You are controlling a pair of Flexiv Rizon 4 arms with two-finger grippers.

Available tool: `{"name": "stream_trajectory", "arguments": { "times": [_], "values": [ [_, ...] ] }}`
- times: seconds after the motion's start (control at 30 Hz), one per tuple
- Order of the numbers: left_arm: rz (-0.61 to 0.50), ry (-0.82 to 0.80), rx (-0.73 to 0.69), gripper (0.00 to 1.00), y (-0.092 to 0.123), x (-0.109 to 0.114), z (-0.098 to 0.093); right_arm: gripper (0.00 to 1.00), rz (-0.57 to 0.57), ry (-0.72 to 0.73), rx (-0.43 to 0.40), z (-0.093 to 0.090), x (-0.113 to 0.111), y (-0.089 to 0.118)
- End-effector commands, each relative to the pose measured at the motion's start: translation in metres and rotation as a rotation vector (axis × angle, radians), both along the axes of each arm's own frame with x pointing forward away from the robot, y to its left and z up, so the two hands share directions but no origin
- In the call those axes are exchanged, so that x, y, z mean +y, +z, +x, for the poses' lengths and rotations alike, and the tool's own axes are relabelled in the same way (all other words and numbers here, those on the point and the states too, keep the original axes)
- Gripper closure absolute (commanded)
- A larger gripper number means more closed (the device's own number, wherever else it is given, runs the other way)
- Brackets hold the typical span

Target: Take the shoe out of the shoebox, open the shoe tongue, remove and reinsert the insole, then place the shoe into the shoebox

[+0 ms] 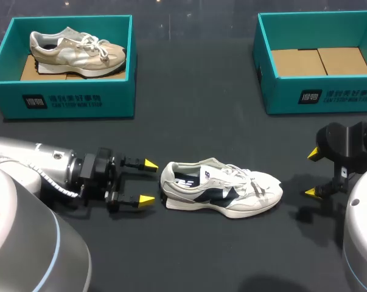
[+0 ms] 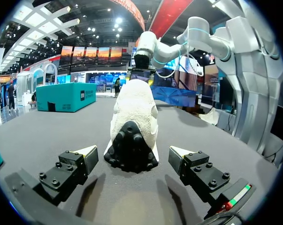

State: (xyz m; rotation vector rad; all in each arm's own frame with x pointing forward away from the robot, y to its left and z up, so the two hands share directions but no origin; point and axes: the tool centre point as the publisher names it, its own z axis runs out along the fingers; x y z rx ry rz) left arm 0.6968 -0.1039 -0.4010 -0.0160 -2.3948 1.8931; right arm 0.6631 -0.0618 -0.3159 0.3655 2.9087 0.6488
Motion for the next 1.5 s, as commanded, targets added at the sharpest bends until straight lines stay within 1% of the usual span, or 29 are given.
{"name": "stream_trajectory", "arguments": {
  "times": [0.03,0.7,1.03,1.5],
  "values": [
    [0.000,-0.003,0.003,0.00,-0.005,-0.010,0.004,0.00,-0.003,-0.001,-0.002,-0.002,0.000,0.000],
    [-0.013,-0.009,0.011,0.00,-0.009,-0.035,0.006,0.00,-0.003,-0.001,-0.002,-0.002,0.000,0.000],
    [-0.015,-0.025,0.017,0.00,-0.010,-0.048,0.001,0.00,-0.003,-0.001,-0.002,-0.002,0.000,0.000],
    [-0.018,-0.015,0.021,0.00,-0.011,-0.058,-0.002,0.00,-0.003,-0.001,-0.002,-0.002,0.000,0.000]
  ]
}}
